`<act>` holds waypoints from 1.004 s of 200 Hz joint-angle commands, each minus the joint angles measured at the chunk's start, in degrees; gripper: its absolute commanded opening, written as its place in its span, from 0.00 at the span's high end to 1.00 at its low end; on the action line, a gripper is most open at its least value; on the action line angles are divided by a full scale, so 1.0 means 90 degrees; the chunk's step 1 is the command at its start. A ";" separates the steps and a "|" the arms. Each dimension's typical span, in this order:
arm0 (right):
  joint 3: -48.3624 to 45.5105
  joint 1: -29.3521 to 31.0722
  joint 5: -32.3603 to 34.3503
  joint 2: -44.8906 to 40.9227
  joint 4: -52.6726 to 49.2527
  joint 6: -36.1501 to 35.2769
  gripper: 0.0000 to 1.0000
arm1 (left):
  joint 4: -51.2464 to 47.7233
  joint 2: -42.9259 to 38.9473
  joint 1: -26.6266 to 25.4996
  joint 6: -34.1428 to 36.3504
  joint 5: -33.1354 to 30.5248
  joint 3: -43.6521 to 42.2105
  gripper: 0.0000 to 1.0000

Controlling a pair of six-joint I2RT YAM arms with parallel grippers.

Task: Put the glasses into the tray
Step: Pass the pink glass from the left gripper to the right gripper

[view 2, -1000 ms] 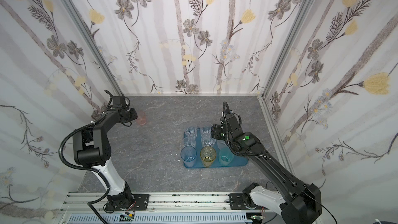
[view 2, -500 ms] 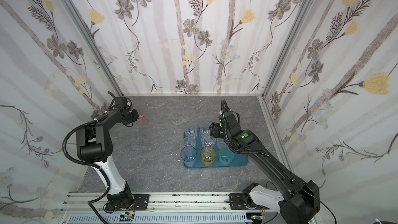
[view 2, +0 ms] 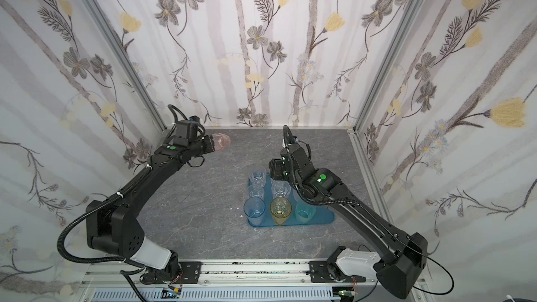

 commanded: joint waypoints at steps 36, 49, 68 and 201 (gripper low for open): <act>0.0924 0.0375 0.1675 0.0093 -0.0468 0.0132 0.40 | 0.0097 0.0620 -0.2118 -0.0732 -0.0841 0.1035 1.00; 0.0996 0.0596 0.1743 0.0119 -0.0509 0.0070 0.40 | 0.0092 0.0764 -0.2369 -0.0763 -0.0855 0.1157 1.00; 0.1041 0.0640 0.1880 0.0195 -0.0565 -0.0003 0.41 | 0.0088 0.0851 -0.2573 -0.0797 -0.0902 0.1231 1.00; 0.1471 0.0127 0.2609 0.1486 -0.0498 -0.0716 0.69 | 0.0097 0.0659 -0.3253 -0.1358 -0.1081 0.1223 1.00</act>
